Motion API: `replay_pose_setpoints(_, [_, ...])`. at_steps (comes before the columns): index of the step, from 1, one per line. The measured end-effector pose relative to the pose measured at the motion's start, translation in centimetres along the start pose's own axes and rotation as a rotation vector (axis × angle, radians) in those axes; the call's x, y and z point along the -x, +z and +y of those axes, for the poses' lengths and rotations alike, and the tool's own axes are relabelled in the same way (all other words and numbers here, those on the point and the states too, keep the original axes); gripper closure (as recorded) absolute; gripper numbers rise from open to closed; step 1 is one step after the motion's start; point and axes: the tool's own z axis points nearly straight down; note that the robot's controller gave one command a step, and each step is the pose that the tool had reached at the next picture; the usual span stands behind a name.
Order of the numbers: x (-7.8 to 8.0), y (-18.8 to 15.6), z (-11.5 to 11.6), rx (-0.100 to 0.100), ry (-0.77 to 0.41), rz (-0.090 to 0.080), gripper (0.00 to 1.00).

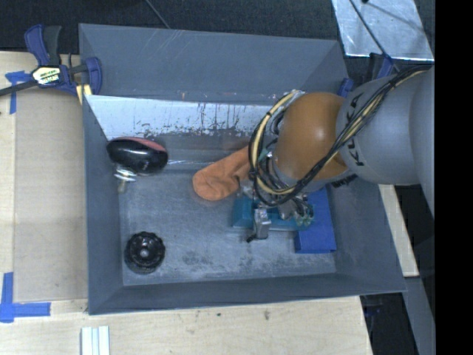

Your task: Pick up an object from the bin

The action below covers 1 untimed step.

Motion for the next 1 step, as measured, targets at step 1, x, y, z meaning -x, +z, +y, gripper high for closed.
replay_pose_setpoints(1, [2.13, -10.28, 0.66, 0.0, -0.005, -0.005, 1.0])
